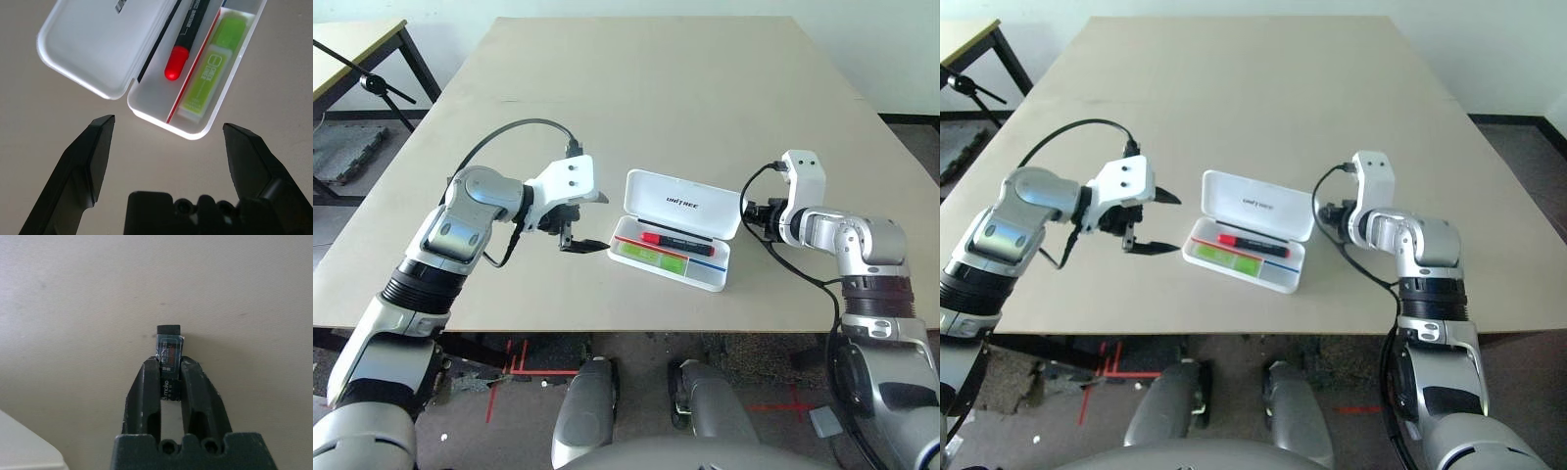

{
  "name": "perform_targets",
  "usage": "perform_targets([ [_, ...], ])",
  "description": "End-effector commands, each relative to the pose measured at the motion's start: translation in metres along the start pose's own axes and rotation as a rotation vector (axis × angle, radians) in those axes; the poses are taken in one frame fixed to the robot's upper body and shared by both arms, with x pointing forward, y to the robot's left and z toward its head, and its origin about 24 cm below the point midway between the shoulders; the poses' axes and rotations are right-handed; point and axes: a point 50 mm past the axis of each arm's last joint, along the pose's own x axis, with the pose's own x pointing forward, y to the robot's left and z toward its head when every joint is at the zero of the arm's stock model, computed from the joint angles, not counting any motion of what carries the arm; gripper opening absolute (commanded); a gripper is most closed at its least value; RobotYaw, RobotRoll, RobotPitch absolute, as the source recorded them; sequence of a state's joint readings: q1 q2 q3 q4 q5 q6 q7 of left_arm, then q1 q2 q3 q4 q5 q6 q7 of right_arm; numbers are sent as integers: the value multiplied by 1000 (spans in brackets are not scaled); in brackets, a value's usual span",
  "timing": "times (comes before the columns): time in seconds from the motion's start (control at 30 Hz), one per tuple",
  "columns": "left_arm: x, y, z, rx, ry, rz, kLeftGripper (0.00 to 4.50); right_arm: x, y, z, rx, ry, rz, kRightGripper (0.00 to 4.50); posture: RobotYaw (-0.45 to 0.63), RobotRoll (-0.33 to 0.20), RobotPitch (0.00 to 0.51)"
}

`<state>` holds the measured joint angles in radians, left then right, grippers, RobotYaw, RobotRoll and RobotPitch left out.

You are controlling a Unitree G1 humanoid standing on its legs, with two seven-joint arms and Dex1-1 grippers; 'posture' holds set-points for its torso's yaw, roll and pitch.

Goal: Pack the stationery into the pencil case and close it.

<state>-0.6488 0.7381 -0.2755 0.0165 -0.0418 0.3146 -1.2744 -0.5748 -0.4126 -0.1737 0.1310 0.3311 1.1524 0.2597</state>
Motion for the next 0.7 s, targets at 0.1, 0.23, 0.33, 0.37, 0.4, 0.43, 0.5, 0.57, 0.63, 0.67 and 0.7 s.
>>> perform_targets([
  [0.1,-3,-1,-6,-26,1,11,4500,-16,-9,4,-29,-6,-11,277,232,0,107],
  [0.23,-4,-1,-9,-40,3,15,4500,-37,-21,12,-95,-24,-5,277,206,0,110],
  [0.33,-4,-1,-11,-48,5,19,4500,-58,-32,21,-164,-41,24,277,199,0,110],
  [0.37,-4,-1,-11,-49,5,20,4500,-64,-36,23,-186,-40,23,277,199,0,110],
  [0.4,-4,-1,-12,-51,6,20,4500,-70,-40,26,-215,-37,25,277,195,0,109],
  [0.43,-4,-1,-12,-51,6,20,4500,-75,-42,28,-248,-35,30,277,195,0,109],
  [0.5,-5,-1,-13,-53,7,20,4500,-89,-41,31,-388,-41,101,277,189,0,110],
  [0.57,-5,-1,-14,-54,9,21,4500,-102,-36,28,-529,5,190,277,186,0,110],
  [0.63,-5,0,-14,-55,10,22,4500,-107,-35,26,-594,38,223,277,186,0,110],
  [0.67,-5,0,-14,-55,10,23,4500,-109,-31,25,-642,57,267,277,180,0,110],
  [0.7,-5,0,-15,-53,9,24,4500,-111,-27,23,-683,86,317,277,181,0,109],
])
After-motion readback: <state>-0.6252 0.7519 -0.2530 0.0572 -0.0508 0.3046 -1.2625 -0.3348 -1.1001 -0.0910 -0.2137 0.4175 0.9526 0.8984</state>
